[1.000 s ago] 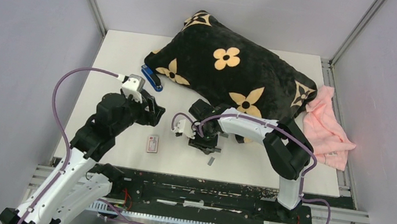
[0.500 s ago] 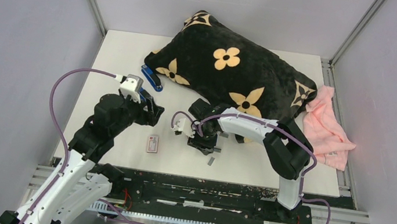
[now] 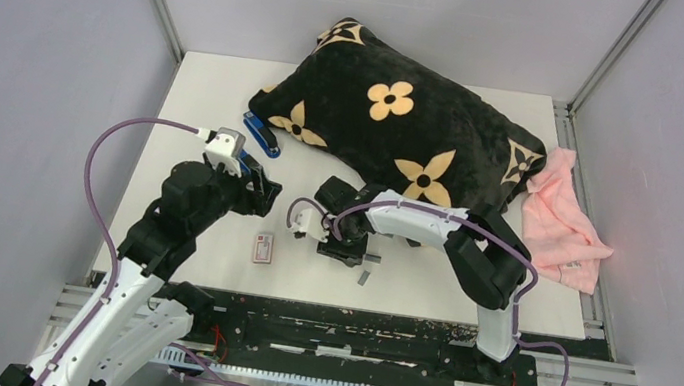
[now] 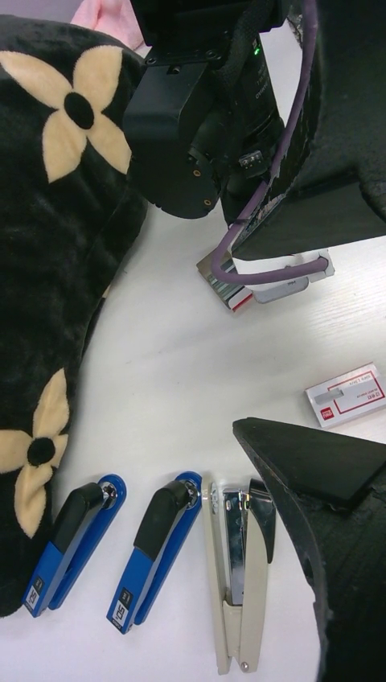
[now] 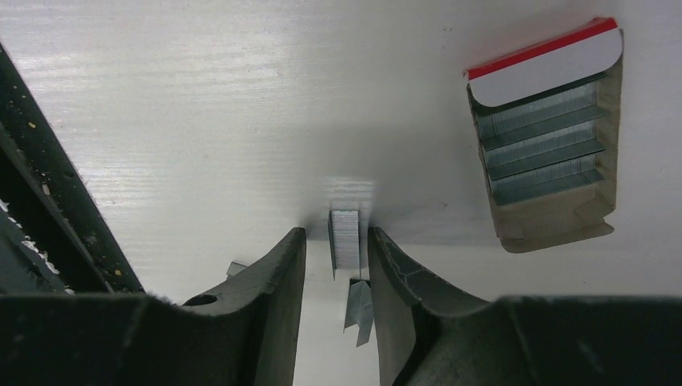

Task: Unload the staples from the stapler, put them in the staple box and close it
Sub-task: Pick up the staple from the center of the board.

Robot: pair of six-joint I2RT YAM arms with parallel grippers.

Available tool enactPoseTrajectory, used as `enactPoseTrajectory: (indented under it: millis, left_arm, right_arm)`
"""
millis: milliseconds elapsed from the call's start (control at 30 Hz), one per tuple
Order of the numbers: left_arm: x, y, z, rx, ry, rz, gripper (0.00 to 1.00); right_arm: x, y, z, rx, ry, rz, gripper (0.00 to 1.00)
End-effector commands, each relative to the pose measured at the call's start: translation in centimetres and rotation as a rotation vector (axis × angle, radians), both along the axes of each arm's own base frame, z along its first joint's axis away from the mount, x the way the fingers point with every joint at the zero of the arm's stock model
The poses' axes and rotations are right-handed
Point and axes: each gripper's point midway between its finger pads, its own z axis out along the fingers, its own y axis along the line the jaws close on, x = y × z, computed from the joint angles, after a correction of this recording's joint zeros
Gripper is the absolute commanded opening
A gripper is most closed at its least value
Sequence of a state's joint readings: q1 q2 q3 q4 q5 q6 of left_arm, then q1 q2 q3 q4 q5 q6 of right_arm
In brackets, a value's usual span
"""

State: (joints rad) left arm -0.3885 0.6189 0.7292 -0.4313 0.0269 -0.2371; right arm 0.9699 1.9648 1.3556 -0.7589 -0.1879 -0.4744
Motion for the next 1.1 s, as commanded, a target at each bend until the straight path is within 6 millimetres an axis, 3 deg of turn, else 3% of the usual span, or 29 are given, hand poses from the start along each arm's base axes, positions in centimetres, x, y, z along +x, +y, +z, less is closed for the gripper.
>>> enactPoseTrajectory:
  millis: [0, 333, 700, 867, 1067]
  left_arm:
    - [0.6, 0.2, 1.5, 0.013, -0.077, 0.000, 0.79]
    - [0.6, 0.3, 1.5, 0.014, -0.077, 0.001, 0.79]
    - [0.6, 0.2, 1.4, 0.014, -0.076, -0.001, 0.79]
    - [0.6, 0.3, 1.4, 0.014, -0.078, 0.000, 0.79]
    - [0.6, 0.3, 1.5, 0.014, -0.079, 0.003, 0.79]
  right_arm:
    - [0.9, 1.4, 0.2, 0.022, -0.046, -0.001, 0.38]
    - [0.4, 1.7, 0.0, 0.011, -0.053, 0.027, 0.36]
    - [0.2, 1.8, 0.1, 0.004, -0.060, 0.040, 0.21]
    - [0.2, 2.0, 1.1, 0.028, -0.068, 0.031, 0.12]
    - [0.3, 2.3, 2.6, 0.077, -0.064, -0.001, 0.09]
